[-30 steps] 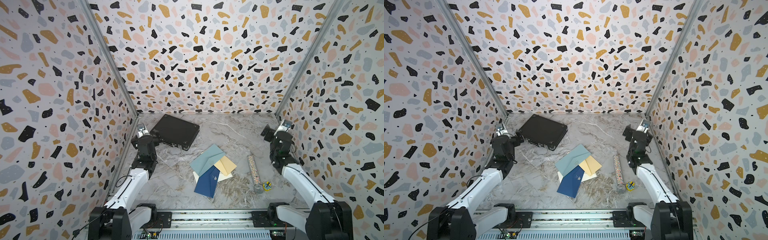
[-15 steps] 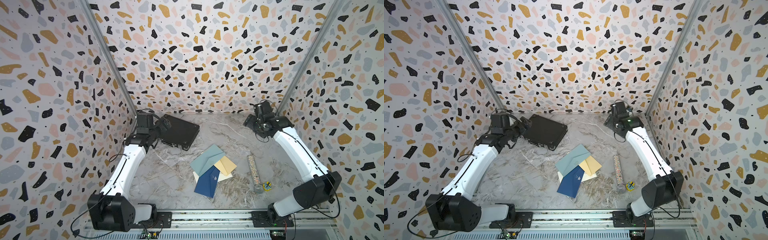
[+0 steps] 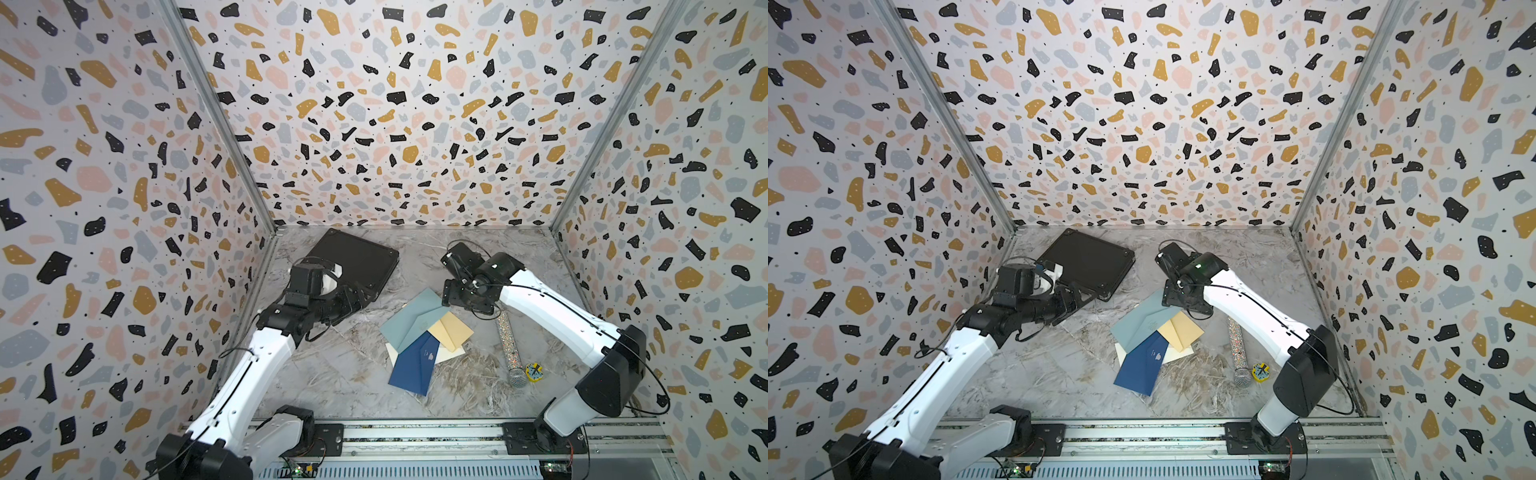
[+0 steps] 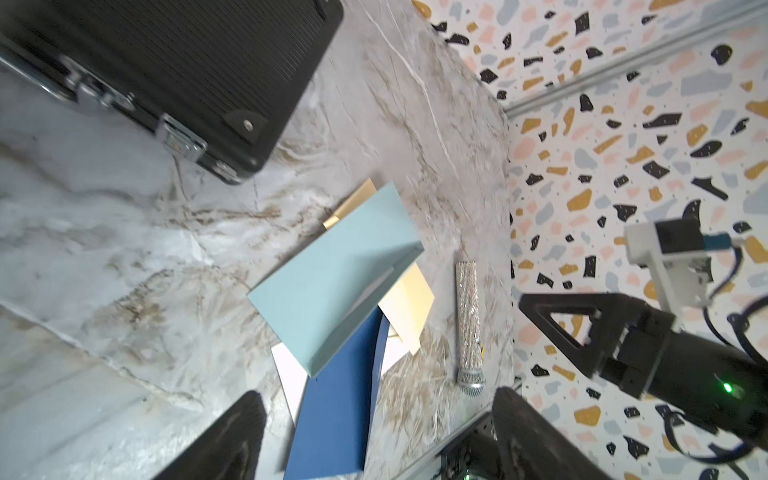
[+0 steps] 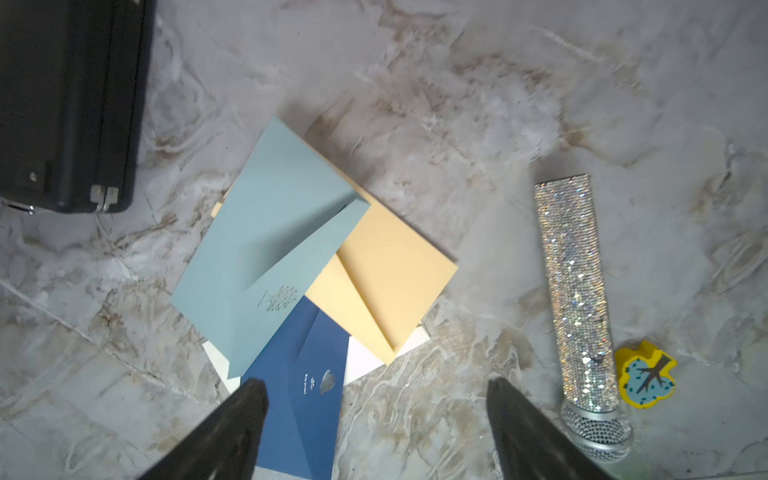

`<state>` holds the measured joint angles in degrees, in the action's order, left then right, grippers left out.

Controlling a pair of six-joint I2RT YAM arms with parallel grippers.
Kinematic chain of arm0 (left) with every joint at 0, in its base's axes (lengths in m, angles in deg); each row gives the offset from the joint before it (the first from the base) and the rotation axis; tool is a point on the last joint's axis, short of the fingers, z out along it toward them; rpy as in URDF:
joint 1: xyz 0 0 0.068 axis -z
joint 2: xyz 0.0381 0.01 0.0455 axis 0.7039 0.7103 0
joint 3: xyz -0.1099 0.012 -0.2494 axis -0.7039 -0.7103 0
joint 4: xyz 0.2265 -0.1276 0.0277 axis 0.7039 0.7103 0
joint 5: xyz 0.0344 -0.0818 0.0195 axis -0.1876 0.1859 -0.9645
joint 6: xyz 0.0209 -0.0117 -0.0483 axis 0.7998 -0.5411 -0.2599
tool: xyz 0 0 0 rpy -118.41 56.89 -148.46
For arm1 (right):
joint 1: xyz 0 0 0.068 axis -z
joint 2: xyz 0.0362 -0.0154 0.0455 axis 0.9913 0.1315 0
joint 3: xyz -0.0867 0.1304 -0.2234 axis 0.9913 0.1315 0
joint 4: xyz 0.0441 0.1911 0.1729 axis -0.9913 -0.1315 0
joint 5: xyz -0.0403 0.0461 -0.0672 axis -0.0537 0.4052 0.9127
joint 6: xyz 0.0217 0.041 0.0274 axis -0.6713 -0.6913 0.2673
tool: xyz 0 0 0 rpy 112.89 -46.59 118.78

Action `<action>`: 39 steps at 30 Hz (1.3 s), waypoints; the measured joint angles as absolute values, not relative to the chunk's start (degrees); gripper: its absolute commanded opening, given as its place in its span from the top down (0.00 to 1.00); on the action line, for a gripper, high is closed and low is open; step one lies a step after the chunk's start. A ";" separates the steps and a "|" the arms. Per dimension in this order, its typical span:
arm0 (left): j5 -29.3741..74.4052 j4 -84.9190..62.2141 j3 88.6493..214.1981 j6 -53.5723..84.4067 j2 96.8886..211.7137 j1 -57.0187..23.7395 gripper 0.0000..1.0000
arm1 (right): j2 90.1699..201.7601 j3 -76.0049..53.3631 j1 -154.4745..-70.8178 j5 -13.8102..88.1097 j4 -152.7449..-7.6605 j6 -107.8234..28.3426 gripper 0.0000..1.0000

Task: Take the letter paper out of the envelope
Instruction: Pick up the envelope from the envelope.

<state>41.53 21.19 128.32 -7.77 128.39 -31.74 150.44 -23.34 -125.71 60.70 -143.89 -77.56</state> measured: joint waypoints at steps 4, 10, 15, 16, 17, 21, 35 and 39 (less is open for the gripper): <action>47.06 14.41 118.72 -14.91 121.53 -31.22 0.12 | 153.37 -23.34 -128.84 60.85 -144.18 -82.65 0.07; 49.42 17.73 113.17 -19.50 111.47 -30.35 0.09 | 161.48 -27.32 -131.35 58.97 -144.79 -87.35 0.02; 51.37 21.34 113.17 -21.60 105.50 -30.32 0.08 | 167.95 -30.86 -133.12 56.88 -144.31 -90.32 0.04; 51.63 22.00 113.17 -22.02 104.43 -30.30 0.08 | 168.56 -30.88 -133.43 56.53 -144.13 -91.06 0.05; 51.72 22.70 113.19 -22.13 103.73 -30.30 0.08 | 168.95 -30.88 -133.69 56.20 -144.09 -91.78 0.05; 51.06 29.45 115.44 -20.86 101.68 -30.30 0.08 | 169.52 -30.84 -134.28 54.71 -142.54 -94.56 0.07; 46.01 39.57 116.82 -19.46 94.86 -30.30 0.10 | 175.45 -30.77 -134.47 50.80 -136.51 -101.88 0.29; 45.92 39.90 116.82 -19.48 94.14 -30.30 0.10 | 176.41 -30.68 -134.47 50.60 -135.50 -103.13 0.32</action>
